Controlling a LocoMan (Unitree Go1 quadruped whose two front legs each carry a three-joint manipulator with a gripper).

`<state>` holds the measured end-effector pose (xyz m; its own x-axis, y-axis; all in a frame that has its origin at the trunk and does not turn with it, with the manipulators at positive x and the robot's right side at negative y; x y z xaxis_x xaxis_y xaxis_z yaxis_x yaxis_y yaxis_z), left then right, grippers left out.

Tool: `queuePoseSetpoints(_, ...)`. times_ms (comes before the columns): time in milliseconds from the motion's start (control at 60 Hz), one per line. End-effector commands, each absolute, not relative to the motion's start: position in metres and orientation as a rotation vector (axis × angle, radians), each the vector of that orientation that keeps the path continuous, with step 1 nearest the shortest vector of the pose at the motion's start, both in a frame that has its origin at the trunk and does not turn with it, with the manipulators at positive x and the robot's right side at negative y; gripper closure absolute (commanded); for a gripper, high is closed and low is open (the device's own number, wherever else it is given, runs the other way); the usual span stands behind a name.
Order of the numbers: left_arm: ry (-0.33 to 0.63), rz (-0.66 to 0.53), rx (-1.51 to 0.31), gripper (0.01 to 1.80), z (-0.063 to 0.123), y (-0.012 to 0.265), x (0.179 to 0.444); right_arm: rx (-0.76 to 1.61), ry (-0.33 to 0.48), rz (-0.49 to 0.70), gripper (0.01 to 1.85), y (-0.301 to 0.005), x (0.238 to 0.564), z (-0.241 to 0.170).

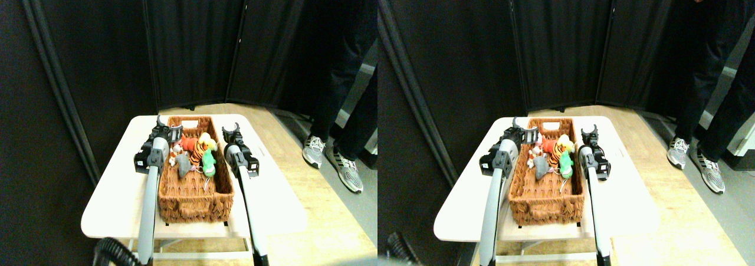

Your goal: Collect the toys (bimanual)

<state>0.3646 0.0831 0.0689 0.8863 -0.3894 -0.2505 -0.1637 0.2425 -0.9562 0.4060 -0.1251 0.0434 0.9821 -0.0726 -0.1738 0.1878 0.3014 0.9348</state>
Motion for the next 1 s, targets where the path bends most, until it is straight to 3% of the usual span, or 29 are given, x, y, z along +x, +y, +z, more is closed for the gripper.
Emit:
queuePoseSetpoints(17, 0.488, -0.218, -1.313, 1.09, 0.077, 0.082, 0.366, 1.255, 0.069, -0.17, 1.52, -0.128, 0.409, 0.046)
queuePoseSetpoints(150, 0.44, -0.209, -1.26, 1.23, 0.08, 0.094, 0.365, 1.259, 0.069, -0.166, 1.52, -0.132, 0.408, 0.045)
queuePoseSetpoints(383, 0.358, -0.174, -1.101, 1.24, 0.08, 0.124, 0.361, 1.257, 0.085, -0.156, 1.55, -0.136, 0.407, 0.046)
queuePoseSetpoints(533, 0.33, -0.158, -1.096, 1.29, 0.076, 0.143, 0.358, 1.263, 0.097, -0.146, 1.58, -0.139, 0.405, 0.047)
queuePoseSetpoints(833, 0.257, -0.131, -0.943, 1.29, 0.059, 0.17, 0.355, 1.29, 0.177, -0.082, 1.47, -0.142, 0.392, 0.049)
queuePoseSetpoints(1000, 0.216, -0.043, -1.039, 1.34, 0.042, 0.176, 0.356, 1.32, 0.226, -0.045, 1.48, -0.143, 0.377, 0.047)
